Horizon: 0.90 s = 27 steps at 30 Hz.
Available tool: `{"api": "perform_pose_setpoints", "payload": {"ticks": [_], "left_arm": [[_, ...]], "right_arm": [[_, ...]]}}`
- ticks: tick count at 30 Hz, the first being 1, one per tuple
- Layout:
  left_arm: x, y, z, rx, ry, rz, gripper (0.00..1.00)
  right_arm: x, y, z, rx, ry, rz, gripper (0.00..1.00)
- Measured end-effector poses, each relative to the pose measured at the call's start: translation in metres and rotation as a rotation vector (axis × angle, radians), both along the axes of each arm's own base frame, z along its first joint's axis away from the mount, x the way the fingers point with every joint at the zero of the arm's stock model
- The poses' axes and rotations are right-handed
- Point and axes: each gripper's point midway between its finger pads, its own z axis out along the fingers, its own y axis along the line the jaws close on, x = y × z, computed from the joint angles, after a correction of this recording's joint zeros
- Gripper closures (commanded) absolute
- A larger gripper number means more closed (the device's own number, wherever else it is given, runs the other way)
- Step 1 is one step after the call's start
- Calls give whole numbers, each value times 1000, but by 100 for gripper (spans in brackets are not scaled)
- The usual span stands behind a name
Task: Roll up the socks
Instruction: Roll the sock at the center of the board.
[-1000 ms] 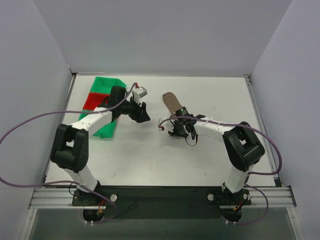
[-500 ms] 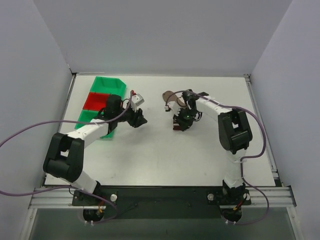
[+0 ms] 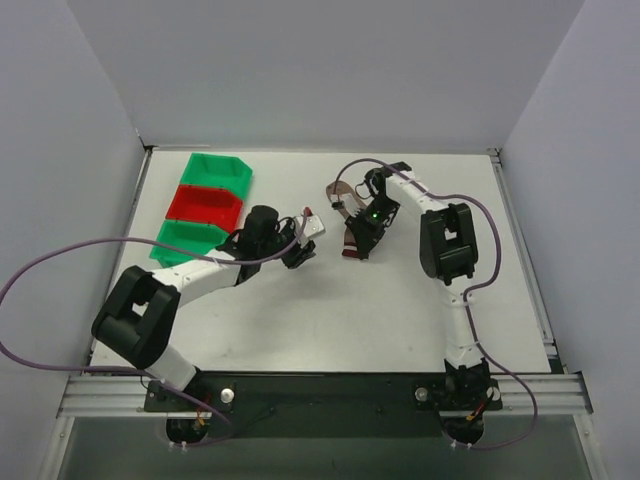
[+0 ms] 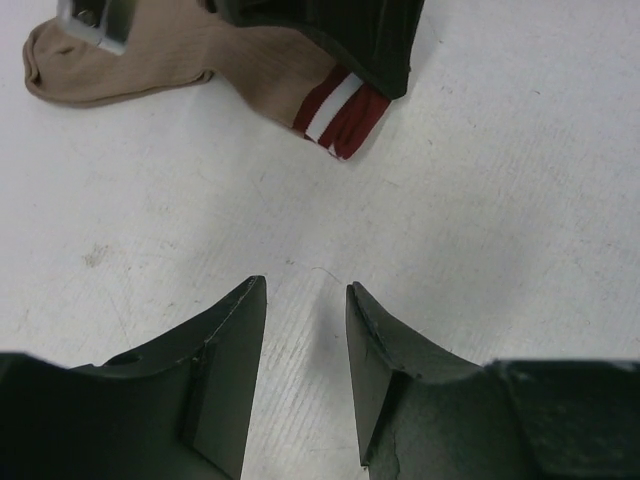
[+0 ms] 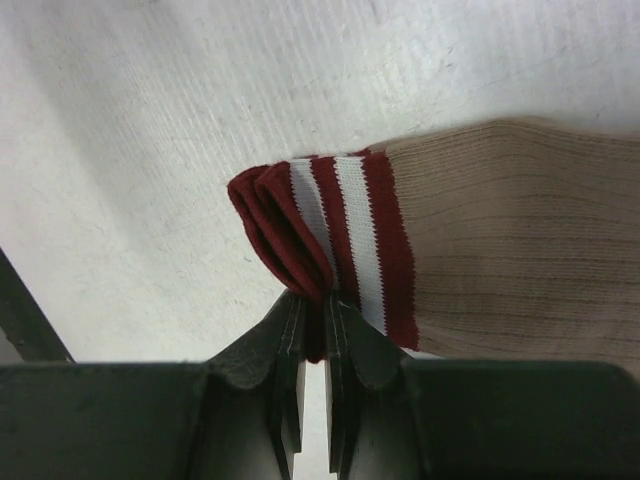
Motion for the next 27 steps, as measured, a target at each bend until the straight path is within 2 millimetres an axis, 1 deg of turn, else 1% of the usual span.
{"api": "perform_pose_setpoints", "payload": {"ticks": [4, 7, 10, 13, 16, 18, 22, 27], "left_arm": [[-6, -16, 0, 40, -69, -34, 52], [-9, -30, -4, 80, -136, -58, 53], [-17, -44, -15, 128, -195, -93, 54], [-29, -55, -30, 181, -249, -134, 55], [-38, -58, -47, 233, -286, -161, 56], [-40, -59, -53, 259, -317, -168, 56], [-38, -60, -53, 282, -376, -164, 56], [-35, -67, -52, 289, -438, -167, 56]], "right_arm": [[1, 3, 1, 14, 75, -14, 100], [-5, 5, 1, 24, 130, -21, 100], [-14, 5, 4, 24, 181, -26, 100], [-19, 6, 5, 29, 218, -30, 100], [-25, 6, 4, 30, 254, -33, 100], [-28, 7, 4, 30, 274, -35, 100], [-33, 8, 4, 22, 292, -34, 100], [-37, 9, 3, 11, 311, -37, 100]]}}
